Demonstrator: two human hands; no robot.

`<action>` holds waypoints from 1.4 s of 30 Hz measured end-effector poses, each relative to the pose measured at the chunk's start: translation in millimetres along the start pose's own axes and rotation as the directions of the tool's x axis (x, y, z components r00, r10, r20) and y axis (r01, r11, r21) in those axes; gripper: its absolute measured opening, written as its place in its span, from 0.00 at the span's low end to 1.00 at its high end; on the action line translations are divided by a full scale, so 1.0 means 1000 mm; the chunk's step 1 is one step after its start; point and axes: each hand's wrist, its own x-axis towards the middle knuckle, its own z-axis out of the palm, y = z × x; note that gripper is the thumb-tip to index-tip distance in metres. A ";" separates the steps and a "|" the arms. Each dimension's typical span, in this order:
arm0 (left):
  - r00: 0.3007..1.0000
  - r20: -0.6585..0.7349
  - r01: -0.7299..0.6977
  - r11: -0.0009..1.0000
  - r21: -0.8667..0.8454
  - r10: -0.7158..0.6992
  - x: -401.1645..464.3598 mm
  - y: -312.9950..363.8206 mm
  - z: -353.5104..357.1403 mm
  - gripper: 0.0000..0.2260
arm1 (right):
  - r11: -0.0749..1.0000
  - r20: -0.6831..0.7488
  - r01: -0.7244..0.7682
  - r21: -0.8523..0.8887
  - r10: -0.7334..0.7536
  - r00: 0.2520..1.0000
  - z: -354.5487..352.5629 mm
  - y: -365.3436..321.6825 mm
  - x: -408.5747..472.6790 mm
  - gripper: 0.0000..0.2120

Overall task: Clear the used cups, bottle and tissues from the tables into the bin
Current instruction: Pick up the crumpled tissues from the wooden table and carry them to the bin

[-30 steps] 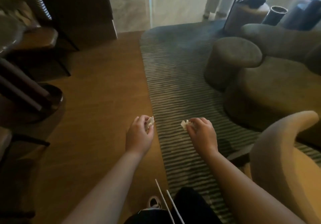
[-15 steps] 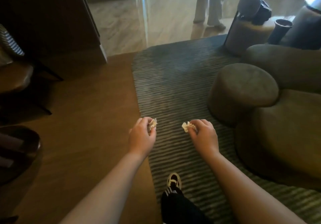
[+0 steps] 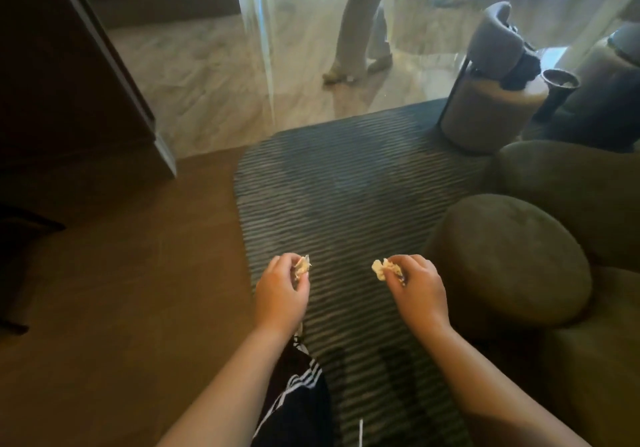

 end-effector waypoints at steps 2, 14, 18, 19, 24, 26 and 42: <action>1.000 0.019 -0.002 1.000 -0.013 0.002 0.068 -0.010 0.006 0.05 | 1.000 -0.023 -0.016 -0.005 0.016 1.000 0.013 -0.009 0.063 0.12; 0.985 0.143 -0.101 0.995 0.025 0.096 0.447 0.010 0.004 0.06 | 0.991 -0.129 -0.132 0.014 0.133 0.983 0.041 -0.086 0.397 0.11; 0.980 0.162 -0.123 0.992 0.017 0.119 0.550 0.022 0.037 0.05 | 0.983 -0.182 -0.180 -0.035 0.170 0.968 0.043 -0.075 0.495 0.10; 0.979 0.163 -0.129 0.991 0.021 0.124 0.578 0.026 0.049 0.05 | 0.981 -0.196 -0.192 -0.029 0.183 0.963 0.044 -0.070 0.523 0.10; 0.970 0.171 -0.177 0.984 0.015 0.172 0.727 0.055 0.118 0.05 | 0.975 -0.244 -0.223 -0.006 0.215 0.946 0.044 -0.038 0.682 0.09; 0.967 0.175 -0.193 0.981 0.017 0.187 0.791 0.073 0.144 0.04 | 0.976 -0.224 -0.219 -0.005 0.212 0.951 0.039 -0.030 0.751 0.09; 0.945 0.235 -0.226 0.974 -0.033 0.227 1.219 0.202 0.325 0.06 | 0.964 -0.257 -0.263 0.038 0.264 0.930 -0.019 0.016 1.199 0.09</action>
